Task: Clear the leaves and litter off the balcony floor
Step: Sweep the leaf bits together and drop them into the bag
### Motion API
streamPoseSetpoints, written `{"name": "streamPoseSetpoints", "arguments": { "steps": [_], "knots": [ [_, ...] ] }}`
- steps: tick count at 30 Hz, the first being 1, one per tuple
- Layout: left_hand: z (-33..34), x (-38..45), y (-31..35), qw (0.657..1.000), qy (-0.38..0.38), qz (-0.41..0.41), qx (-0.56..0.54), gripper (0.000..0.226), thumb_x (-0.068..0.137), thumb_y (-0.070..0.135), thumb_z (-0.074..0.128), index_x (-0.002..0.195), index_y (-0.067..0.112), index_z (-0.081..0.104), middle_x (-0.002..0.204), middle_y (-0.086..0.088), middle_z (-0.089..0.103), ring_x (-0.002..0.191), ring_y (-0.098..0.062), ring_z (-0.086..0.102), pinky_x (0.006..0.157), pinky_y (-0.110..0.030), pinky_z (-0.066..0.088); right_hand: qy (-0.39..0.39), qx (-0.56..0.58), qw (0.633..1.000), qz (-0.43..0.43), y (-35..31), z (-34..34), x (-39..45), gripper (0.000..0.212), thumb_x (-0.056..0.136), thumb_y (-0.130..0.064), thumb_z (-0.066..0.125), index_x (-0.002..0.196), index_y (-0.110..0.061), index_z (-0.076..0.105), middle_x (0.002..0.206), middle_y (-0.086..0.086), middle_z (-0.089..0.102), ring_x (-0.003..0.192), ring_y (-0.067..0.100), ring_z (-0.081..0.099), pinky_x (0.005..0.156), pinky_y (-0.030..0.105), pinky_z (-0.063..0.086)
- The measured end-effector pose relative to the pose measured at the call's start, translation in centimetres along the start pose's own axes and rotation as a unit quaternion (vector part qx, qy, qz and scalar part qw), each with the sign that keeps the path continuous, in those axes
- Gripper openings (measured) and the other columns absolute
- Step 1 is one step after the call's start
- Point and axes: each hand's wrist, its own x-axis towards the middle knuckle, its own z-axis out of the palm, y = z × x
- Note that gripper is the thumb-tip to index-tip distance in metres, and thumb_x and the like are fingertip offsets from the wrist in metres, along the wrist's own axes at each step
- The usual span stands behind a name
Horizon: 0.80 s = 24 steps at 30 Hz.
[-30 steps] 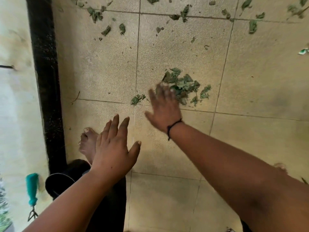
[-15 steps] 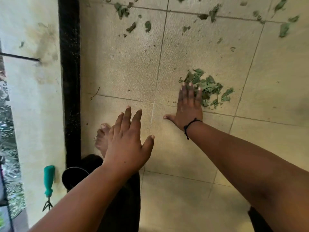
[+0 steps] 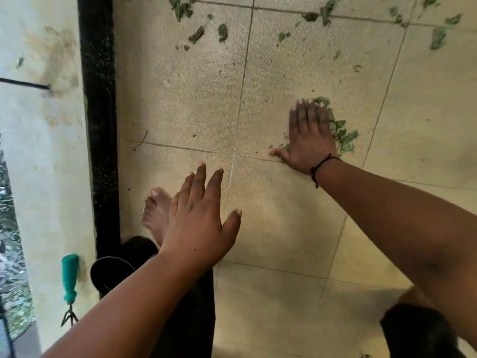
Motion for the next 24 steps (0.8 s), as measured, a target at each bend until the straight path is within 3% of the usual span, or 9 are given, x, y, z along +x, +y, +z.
{"name": "streamPoseSetpoints", "arguments": {
  "steps": [3,5,8,11,14,16,18,21,24],
  "knots": [
    [0.5,0.0,0.6,1.0,0.0,0.009,-0.007,0.077,0.097,0.052,0.043,0.156,0.034,-0.003,0.164,0.005,-0.017,0.15,-0.015,-0.015,0.119,-0.037,-0.006,0.085,0.121,0.989,0.026,1.9,-0.6,-2.5,0.084,0.09,-0.07,0.026,0.143,-0.007,0.041,0.152,0.016,0.035,0.142,0.035,0.026,0.113,0.047,0.008],
    [0.9,0.1,1.0,1.0,-0.011,0.017,-0.012,0.079,0.096,0.055,0.044,0.156,0.035,-0.003,0.164,0.007,-0.017,0.15,-0.013,-0.015,0.118,-0.035,-0.005,0.115,0.214,0.966,0.091,4.3,0.2,-4.4,0.09,0.08,-0.077,0.037,0.145,-0.014,0.036,0.152,0.014,0.032,0.142,0.034,0.025,0.113,0.048,0.015],
    [1.6,0.1,1.2,0.999,-0.037,0.029,-0.014,0.086,0.09,0.067,0.041,0.156,0.037,-0.006,0.163,0.01,-0.019,0.149,-0.011,-0.016,0.118,-0.034,-0.003,0.071,0.214,0.963,0.146,7.4,2.7,-6.9,0.127,0.06,-0.096,0.036,0.154,-0.016,0.009,0.161,0.019,0.008,0.147,0.044,0.006,0.115,0.058,0.007],
    [1.9,0.0,1.2,0.998,-0.044,0.034,-0.017,0.099,0.071,0.083,0.023,0.155,0.04,-0.006,0.163,0.013,-0.017,0.149,-0.009,-0.016,0.116,-0.031,-0.004,0.023,0.181,0.98,0.081,8.5,4.6,-6.5,0.138,0.05,-0.104,0.024,0.154,-0.018,-0.007,0.16,0.027,0.002,0.144,0.053,0.001,0.113,0.065,0.002],
    [1.9,0.0,1.4,0.998,-0.04,0.036,-0.018,0.102,0.064,0.085,0.02,0.154,0.043,-0.003,0.162,0.017,-0.014,0.149,-0.006,-0.013,0.116,-0.028,-0.008,0.037,0.153,0.987,-0.026,8.2,4.6,-3.3,0.138,0.049,-0.106,0.02,0.152,-0.025,-0.022,0.16,0.028,-0.001,0.144,0.054,-0.001,0.114,0.065,-0.001],
    [1.7,-0.1,1.8,0.999,-0.036,0.036,-0.019,0.103,0.062,0.086,0.022,0.153,0.045,-0.003,0.158,0.025,-0.013,0.148,-0.001,-0.011,0.107,-0.019,-0.018,0.061,0.142,0.986,-0.066,7.8,3.9,-0.7,0.14,0.047,-0.106,0.024,0.153,-0.023,-0.017,0.16,0.025,-0.005,0.145,0.05,-0.004,0.115,0.063,-0.003],
    [1.3,0.3,2.4,0.998,-0.043,0.044,-0.021,0.103,0.064,0.087,0.026,0.153,0.046,-0.004,0.154,0.03,-0.011,0.146,0.002,-0.01,0.108,-0.021,-0.016,0.084,0.129,0.982,-0.106,7.5,3.0,1.5,0.14,0.047,-0.104,0.031,0.155,-0.023,-0.007,0.161,0.022,-0.005,0.146,0.047,-0.005,0.116,0.06,-0.005],
    [1.8,3.7,3.4,0.993,-0.067,0.085,0.051,0.103,0.081,0.081,0.042,0.155,0.035,-0.013,0.161,0.016,-0.018,0.149,-0.006,-0.013,0.116,-0.029,-0.005,0.074,0.091,0.979,-0.166,7.2,2.5,3.1,0.136,0.049,-0.101,0.039,0.155,-0.028,-0.005,0.163,0.015,-0.008,0.147,0.039,-0.012,0.117,0.052,-0.012],
    [4.0,10.8,4.5,0.962,-0.051,0.139,0.229,0.116,0.083,0.077,0.045,0.152,0.017,-0.026,0.16,-0.004,-0.03,0.147,-0.023,-0.027,0.12,-0.041,-0.011,0.081,0.075,0.973,-0.203,7.0,2.9,3.1,0.13,0.054,-0.1,0.037,0.155,-0.028,0.0,0.163,0.011,0.001,0.148,0.038,-0.007,0.118,0.049,-0.013]
  ]
}}
